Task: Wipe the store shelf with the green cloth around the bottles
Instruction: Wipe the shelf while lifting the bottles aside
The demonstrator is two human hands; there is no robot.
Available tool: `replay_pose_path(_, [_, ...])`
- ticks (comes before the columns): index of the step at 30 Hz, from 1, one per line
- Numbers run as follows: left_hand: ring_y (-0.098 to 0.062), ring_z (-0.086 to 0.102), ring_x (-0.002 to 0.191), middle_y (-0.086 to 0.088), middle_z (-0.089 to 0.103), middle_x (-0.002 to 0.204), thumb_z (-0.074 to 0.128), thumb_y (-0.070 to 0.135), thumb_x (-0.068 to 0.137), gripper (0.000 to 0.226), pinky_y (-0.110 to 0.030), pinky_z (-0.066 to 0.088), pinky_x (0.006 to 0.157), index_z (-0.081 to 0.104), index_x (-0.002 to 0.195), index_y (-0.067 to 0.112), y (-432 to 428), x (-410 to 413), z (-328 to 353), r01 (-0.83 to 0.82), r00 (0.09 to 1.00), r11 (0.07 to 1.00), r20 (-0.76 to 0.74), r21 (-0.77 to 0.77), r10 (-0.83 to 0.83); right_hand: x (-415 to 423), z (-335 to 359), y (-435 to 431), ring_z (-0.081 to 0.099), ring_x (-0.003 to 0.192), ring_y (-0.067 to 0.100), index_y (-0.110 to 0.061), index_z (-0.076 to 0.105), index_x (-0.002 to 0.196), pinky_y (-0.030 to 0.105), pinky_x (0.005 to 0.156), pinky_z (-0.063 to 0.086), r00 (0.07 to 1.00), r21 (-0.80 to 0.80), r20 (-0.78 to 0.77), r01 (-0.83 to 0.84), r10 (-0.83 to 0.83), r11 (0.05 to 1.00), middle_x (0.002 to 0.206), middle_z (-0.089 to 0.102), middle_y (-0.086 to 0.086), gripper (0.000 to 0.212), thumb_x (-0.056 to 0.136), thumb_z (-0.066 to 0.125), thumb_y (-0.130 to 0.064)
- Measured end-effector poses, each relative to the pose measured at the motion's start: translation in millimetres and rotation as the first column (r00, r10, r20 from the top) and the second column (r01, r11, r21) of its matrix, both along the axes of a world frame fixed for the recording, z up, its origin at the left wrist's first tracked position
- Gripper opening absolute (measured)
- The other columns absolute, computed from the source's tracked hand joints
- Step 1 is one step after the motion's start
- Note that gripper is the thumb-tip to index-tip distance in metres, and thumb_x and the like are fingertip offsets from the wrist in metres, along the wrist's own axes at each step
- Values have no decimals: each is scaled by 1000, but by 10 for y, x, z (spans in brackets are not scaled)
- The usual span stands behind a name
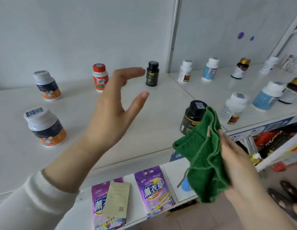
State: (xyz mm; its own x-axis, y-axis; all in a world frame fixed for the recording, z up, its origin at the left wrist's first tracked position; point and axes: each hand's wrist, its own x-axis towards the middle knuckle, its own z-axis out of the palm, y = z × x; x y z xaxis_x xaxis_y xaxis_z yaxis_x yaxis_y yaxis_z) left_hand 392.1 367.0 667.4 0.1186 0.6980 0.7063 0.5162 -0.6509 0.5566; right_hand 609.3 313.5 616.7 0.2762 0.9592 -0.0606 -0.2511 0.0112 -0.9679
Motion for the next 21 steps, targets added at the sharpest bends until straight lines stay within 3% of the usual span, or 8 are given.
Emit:
replay_pose_path(3, [1, 48, 115, 10, 53, 123, 53, 40, 88, 42, -13, 37, 99, 47, 122, 16, 20, 483, 13, 128, 986, 989, -94, -80, -135, 360, 204, 38, 71, 75, 17, -20, 69, 91, 37, 62, 59, 996, 7, -90, 16, -15, 1000, 85, 75, 1, 28, 92, 44, -33])
replay_pose_path(5, [2, 47, 116, 9, 53, 126, 49, 47, 82, 50, -10, 35, 97, 46, 124, 18, 107, 750, -33, 128, 981, 979, -127, -160, -149, 596, 340, 120, 71, 71, 16, -18, 66, 99, 34, 53, 58, 993, 55, -115, 8, -1, 998, 82, 75, 0, 29, 93, 42, -31])
replay_pose_path(7, [0, 48, 116, 9, 53, 127, 50, 44, 83, 47, -12, 36, 96, 46, 123, 19, 272, 918, -29, 90, 988, 979, -108, -182, -111, 788, 467, 236, 71, 76, 17, -18, 65, 107, 33, 53, 58, 992, 87, -120, -25, 36, 996, 88, 74, 1, 31, 94, 40, -32])
replay_pose_path(9, [-4, 51, 114, 6, 56, 124, 53, 36, 87, 40, -14, 37, 94, 48, 122, 16, 527, 994, 57, 20, 994, 988, -99, -154, -36, 952, 558, 401, 71, 71, 17, -20, 70, 95, 32, 49, 56, 992, 97, -119, -34, 46, 995, 81, 75, 0, 31, 94, 43, -32])
replay_pose_path(11, [-9, 51, 113, 4, 56, 123, 53, 32, 89, 38, -13, 34, 91, 49, 122, 14, 846, 1008, 181, -87, 979, 989, -196, -119, 63, 1041, 666, 619, 70, 62, 14, -20, 74, 74, 26, 45, 53, 992, 105, -97, -73, 83, 992, 69, 74, -2, 35, 92, 47, -32])
replay_pose_path(16, [-21, 46, 121, -4, 52, 131, 47, 34, 93, 43, -29, 33, 99, 44, 131, 16, 1598, 965, 291, -340, 833, 930, -503, -140, 229, 1064, 909, 1348, 72, 73, 19, -16, 70, 94, 27, 52, 55, 970, 15, 29, -243, 242, 970, 82, 75, 3, 28, 88, 56, -39])
replay_pose_path(19, [-24, 41, 127, -4, 45, 139, 43, 37, 94, 46, -36, 30, 104, 39, 136, 19, 1920, 898, 268, -416, 761, 891, -606, -183, 231, 979, 994, 1782, 70, 69, 18, -17, 69, 91, 27, 55, 56, 953, -72, 110, -276, 283, 958, 84, 72, 5, 26, 90, 54, -39])
replay_pose_path(21, [-25, 40, 127, -5, 43, 141, 42, 38, 94, 47, -37, 29, 104, 37, 137, 19, 2110, 835, 244, -444, 732, 867, -649, -227, 205, 905, 1037, 2050, 67, 75, 19, -17, 65, 89, 30, 65, 55, 928, -113, 226, -277, 296, 954, 90, 69, 5, 24, 92, 50, -36])
